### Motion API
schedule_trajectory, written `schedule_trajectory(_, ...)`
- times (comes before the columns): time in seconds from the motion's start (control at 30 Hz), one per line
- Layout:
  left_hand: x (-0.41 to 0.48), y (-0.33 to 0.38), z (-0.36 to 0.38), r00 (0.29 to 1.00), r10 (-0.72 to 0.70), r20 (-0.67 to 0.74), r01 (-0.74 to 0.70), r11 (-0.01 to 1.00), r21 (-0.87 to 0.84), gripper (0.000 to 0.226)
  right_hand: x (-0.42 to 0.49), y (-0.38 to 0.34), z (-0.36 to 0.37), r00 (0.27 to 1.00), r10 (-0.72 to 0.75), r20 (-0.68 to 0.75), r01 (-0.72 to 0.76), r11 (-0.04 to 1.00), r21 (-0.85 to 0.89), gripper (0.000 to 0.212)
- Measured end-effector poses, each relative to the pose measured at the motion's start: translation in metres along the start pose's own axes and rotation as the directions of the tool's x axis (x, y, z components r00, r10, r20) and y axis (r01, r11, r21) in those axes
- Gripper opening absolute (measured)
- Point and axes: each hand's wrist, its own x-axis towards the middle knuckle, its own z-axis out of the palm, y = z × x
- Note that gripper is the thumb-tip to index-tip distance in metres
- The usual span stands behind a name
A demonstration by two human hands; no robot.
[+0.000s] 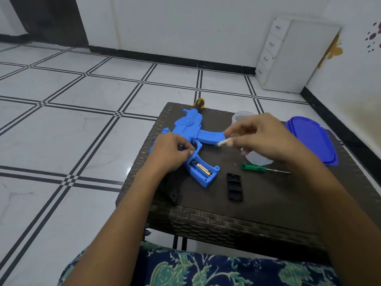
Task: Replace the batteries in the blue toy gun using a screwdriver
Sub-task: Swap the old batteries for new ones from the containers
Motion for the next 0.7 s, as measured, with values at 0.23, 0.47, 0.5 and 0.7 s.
schedule_trajectory(0.23,-0.001,0.0,-0.001,1.0,0.018,-0.008,-0.018,1.0,0.001,0.012,-0.002,0.017,0.039,0.991,-0.121,-0.052,0.131,0.954,0.271,0.022)
schedule_trajectory(0.47,0.0,-0.002,-0.002,1.0,0.003,-0.009,-0.003,1.0,-0.02,0.011,0.003,0.027,0.05,0.959,-0.24,-0.151,0.268,0.939,0.213,0.013)
schedule_trajectory(0.5,0.0,-0.003,-0.001,1.0,0.005,-0.011,-0.005,1.0,-0.024,0.011,0.003,0.028,0.055,0.962,-0.239,-0.135,0.262,0.944,0.2,0.013)
schedule_trajectory(0.7,0.002,-0.004,0.0,1.0,0.022,-0.015,-0.022,1.0,-0.014,0.01,0.011,0.034,0.075,0.954,-0.284,-0.092,0.289,0.957,0.038,0.011)
